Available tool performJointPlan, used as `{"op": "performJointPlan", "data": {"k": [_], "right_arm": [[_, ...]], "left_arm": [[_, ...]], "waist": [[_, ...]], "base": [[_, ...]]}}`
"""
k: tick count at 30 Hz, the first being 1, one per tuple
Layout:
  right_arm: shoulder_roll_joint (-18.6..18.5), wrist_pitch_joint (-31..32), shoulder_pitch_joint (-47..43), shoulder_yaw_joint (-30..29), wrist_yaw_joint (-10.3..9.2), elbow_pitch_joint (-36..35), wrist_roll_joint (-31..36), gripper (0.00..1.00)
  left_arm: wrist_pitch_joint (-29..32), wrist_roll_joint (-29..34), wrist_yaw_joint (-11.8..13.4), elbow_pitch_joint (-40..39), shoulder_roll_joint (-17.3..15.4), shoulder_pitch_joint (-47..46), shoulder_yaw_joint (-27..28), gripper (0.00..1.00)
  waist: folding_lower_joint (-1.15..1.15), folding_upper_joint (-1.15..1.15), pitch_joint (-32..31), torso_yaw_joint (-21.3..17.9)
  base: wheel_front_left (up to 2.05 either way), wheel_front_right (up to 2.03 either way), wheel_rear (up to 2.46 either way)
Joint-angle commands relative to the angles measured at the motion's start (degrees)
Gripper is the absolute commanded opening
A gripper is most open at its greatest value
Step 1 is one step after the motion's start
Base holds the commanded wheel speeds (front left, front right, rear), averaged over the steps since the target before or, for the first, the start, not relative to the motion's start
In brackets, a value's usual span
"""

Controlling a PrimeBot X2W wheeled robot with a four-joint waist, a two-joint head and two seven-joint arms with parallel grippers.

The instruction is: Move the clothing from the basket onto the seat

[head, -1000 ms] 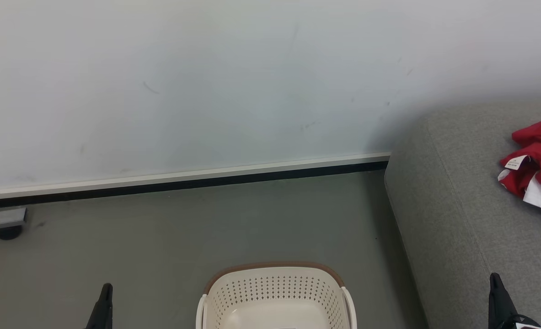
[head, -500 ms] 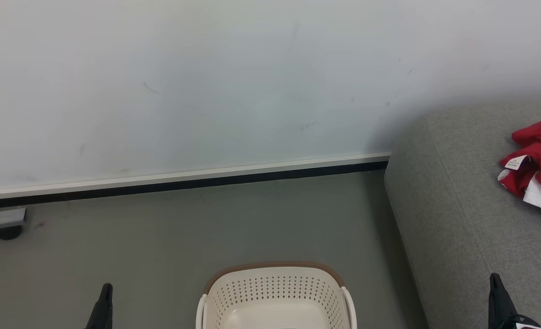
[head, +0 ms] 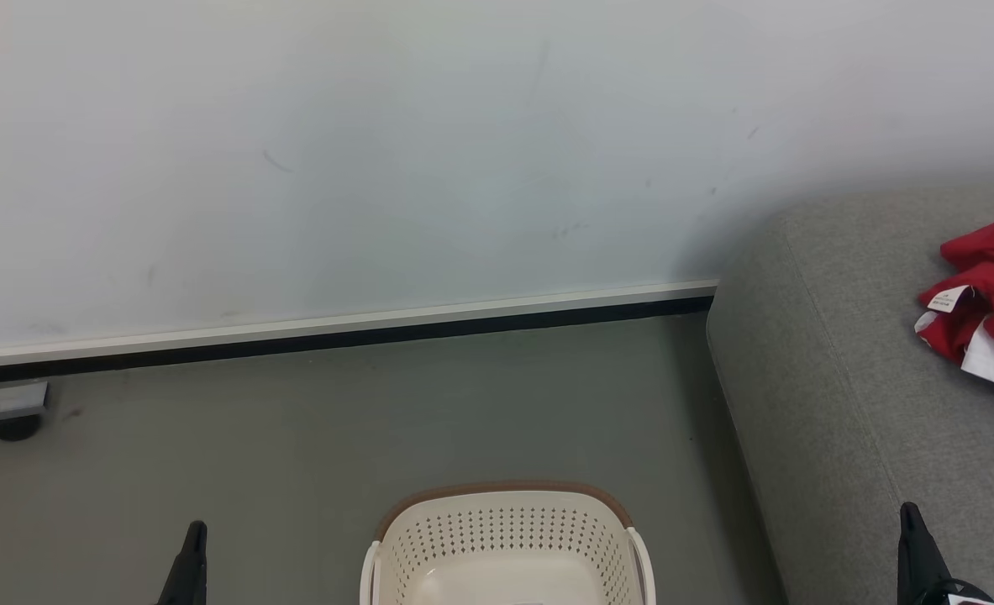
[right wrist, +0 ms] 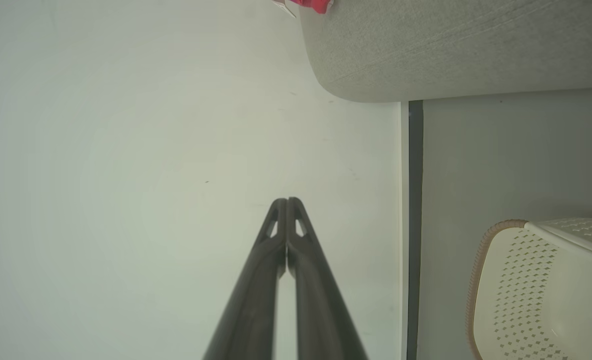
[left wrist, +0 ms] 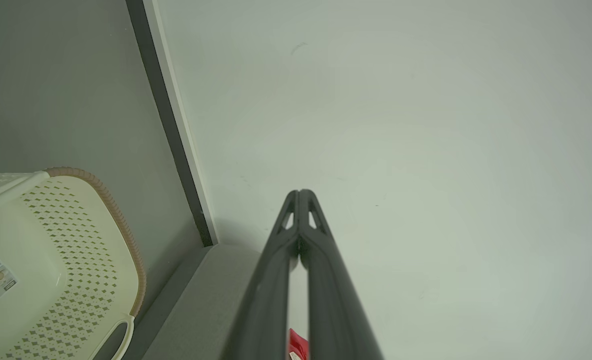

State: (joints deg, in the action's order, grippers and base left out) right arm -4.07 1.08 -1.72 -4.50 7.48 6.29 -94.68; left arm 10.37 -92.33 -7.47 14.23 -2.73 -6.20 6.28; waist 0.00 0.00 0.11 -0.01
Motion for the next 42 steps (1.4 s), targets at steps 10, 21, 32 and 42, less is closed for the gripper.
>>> {"op": "performJointPlan", "data": {"k": [10, 21, 32, 42], "right_arm": [[0.3, 0.3, 0.3, -0.3, 0.02, -0.1, 0.7, 0.00], [0.3, 0.4, 0.3, -0.4, 0.02, -0.1, 0.7, 0.00], [0.4, 0.5, 0.4, -0.5, 0.02, -0.1, 0.7, 0.00], [0.5, 0.6, 0.4, -0.6, 0.02, -0.1, 0.8, 0.00]], "left_arm": [[0.1, -0.2, -0.1, 0.1, -0.3, -0.4, 0.1, 0.00], [0.1, -0.2, -0.1, 0.1, -0.3, -0.4, 0.1, 0.00], [0.1, -0.2, -0.1, 0.1, -0.3, -0.4, 0.1, 0.00], [0.1, -0.2, -0.1, 0.1, -0.3, -0.4, 0.1, 0.00]], "waist": [[0.00, 0.00, 0.0, 0.0], [0.00, 0.00, 0.0, 0.0], [0.00, 0.00, 0.0, 0.0], [0.00, 0.00, 0.0, 0.0]], "base": [[0.00, 0.00, 0.00], [0.00, 0.00, 0.00], [0.00, 0.00, 0.00], [0.00, 0.00, 0.00]]}}
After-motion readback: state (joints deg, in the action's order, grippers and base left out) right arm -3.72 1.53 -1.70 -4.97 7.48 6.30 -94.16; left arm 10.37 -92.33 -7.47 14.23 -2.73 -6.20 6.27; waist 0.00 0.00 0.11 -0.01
